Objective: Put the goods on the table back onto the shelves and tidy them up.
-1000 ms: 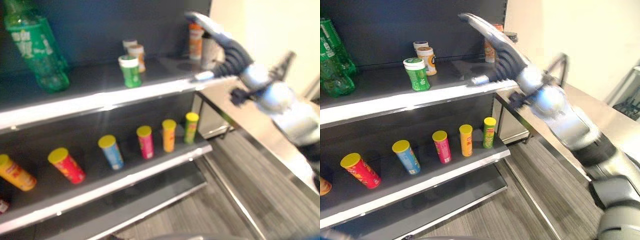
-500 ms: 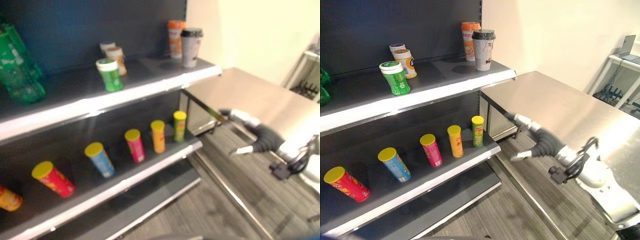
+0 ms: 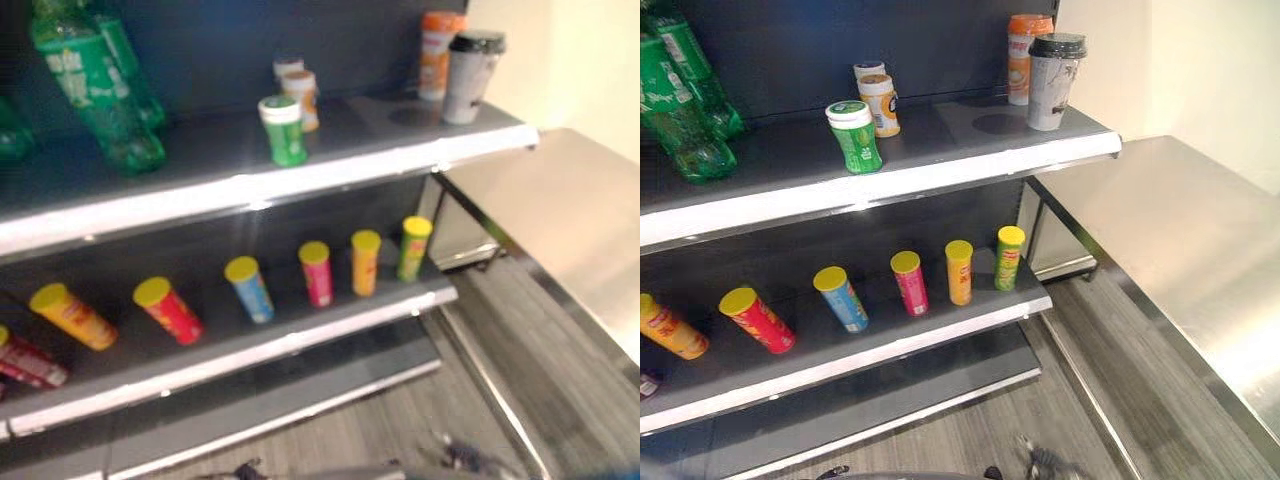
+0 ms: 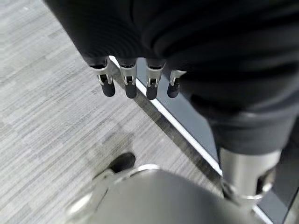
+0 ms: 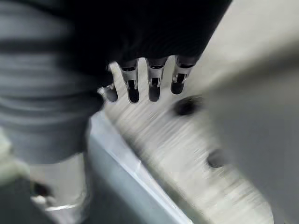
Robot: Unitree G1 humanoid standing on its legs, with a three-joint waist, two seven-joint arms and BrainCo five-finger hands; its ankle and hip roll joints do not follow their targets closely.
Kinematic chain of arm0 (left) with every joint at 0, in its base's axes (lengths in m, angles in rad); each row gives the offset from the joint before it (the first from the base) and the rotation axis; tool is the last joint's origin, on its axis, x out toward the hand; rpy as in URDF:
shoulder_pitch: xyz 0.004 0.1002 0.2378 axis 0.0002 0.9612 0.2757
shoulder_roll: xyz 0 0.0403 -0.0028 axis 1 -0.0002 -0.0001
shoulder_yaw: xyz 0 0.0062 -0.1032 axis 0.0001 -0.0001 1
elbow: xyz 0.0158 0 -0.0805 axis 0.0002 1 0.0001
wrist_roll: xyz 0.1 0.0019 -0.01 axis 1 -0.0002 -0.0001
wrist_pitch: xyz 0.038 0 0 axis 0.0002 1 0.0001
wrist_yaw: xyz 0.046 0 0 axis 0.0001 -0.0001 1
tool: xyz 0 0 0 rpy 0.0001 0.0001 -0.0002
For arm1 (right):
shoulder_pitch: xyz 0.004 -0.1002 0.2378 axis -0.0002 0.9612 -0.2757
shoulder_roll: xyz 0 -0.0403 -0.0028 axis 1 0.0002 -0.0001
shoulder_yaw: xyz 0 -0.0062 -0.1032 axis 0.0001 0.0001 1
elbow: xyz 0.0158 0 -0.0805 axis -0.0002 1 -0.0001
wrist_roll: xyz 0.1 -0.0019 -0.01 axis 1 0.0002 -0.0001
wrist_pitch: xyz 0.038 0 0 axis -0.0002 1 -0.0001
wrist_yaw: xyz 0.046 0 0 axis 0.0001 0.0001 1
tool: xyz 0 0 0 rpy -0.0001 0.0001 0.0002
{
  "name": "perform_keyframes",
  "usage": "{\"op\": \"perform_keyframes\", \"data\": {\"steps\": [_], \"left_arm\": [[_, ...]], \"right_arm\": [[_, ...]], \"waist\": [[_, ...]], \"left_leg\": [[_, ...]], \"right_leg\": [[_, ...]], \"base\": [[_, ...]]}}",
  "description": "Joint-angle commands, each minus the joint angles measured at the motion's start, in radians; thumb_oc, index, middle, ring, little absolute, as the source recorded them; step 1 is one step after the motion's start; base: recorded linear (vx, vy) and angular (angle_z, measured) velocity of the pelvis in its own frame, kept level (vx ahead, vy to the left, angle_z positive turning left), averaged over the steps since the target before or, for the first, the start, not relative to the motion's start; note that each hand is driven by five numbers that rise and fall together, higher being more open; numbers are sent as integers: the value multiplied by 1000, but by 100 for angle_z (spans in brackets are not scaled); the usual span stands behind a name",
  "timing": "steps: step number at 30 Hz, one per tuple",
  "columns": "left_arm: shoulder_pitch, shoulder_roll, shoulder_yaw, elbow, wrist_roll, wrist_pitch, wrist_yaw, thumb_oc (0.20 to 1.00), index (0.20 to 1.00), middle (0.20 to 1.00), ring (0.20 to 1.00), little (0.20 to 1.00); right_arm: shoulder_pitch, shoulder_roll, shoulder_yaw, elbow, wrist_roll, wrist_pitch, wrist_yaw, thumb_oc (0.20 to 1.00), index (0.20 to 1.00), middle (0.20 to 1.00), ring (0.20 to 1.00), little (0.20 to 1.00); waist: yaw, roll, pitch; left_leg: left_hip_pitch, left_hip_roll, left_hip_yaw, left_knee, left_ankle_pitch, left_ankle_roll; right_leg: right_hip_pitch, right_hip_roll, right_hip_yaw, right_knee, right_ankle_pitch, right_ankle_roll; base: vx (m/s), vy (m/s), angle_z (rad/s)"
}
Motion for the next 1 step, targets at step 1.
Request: {"op": "perform_keyframes", "data": {"steps": [1], "left_arm": [[-68,6,7,44,-46,-13,21,1000,1000,1000,1000,1000]], "right_arm": [[-36,-19,-17,-7,180,-5,-43,1000,1000,1000,1000,1000]], "waist": [[-13,-28,10]], "left_leg": [[44,13,-35,2,-79,-37]], "right_leg": [[99,-32,36,7,-91,57]], "base": [[40,-2,21]]}}
